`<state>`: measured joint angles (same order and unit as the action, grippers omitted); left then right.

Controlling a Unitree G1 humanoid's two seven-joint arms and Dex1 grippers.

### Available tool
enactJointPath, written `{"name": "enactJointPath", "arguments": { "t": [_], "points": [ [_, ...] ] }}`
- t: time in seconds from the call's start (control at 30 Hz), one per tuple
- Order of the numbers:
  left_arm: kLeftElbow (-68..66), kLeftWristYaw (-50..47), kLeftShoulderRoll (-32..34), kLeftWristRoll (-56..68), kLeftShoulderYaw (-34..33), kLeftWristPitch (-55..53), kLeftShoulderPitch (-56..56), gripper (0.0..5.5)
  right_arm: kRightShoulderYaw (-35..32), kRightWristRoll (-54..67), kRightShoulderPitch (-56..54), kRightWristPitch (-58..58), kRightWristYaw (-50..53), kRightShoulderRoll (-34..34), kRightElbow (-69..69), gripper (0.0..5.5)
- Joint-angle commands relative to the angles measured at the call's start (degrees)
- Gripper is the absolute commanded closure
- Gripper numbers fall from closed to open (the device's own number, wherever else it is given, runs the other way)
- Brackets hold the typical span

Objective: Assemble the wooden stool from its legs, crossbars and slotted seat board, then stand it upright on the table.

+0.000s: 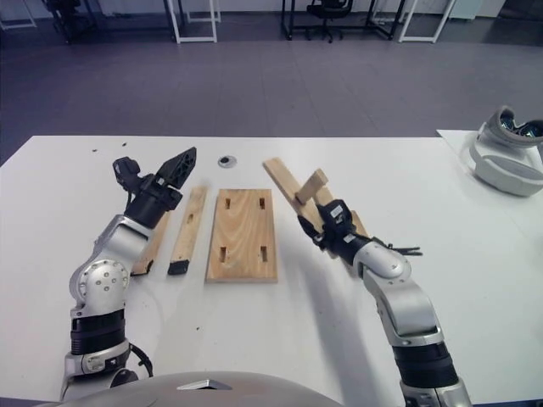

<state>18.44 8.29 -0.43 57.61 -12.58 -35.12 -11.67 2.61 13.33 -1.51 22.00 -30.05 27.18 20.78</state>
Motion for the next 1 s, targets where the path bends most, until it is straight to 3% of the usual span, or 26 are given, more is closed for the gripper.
{"name": "enactJointPath", "arguments": {
  "t": [0.03,0.2,0.27,0.57,0.77,1.0],
  "points": [
    [0.0,-8.8,-2.2,9.8,1.0,-7.8,-1.8,1.38,4.5,-0.7,-5.2,-8.0,-5.1,-0.4,4.2,3.43],
    [0.3,-13.3,-3.1,15.0,1.8,-9.6,-1.7,1.38,7.3,-1.5,-6.9,-11.6,-6.9,-1.7,4.1,3.43],
    [0.9,-13.7,-2.9,16.2,1.5,-9.1,-2.0,1.64,7.5,-1.9,-6.4,-11.9,-7.4,-1.3,3.9,3.43],
    [2.5,-11.5,-1.8,12.3,3.7,-5.7,0.2,3.46,7.4,-2.4,-5.6,-12.4,-8.0,-1.3,3.4,3.43],
    [3.2,-11.1,-1.3,11.1,4.7,-4.4,0.6,4.37,7.4,-2.5,-5.2,-12.3,-7.8,-1.6,3.8,3.43],
    [5.2,-11.1,-2.6,9.3,6.8,-2.5,3.0,4.43,8.2,-0.3,-4.2,-10.1,-8.8,-2.0,5.2,3.43]
  ]
}}
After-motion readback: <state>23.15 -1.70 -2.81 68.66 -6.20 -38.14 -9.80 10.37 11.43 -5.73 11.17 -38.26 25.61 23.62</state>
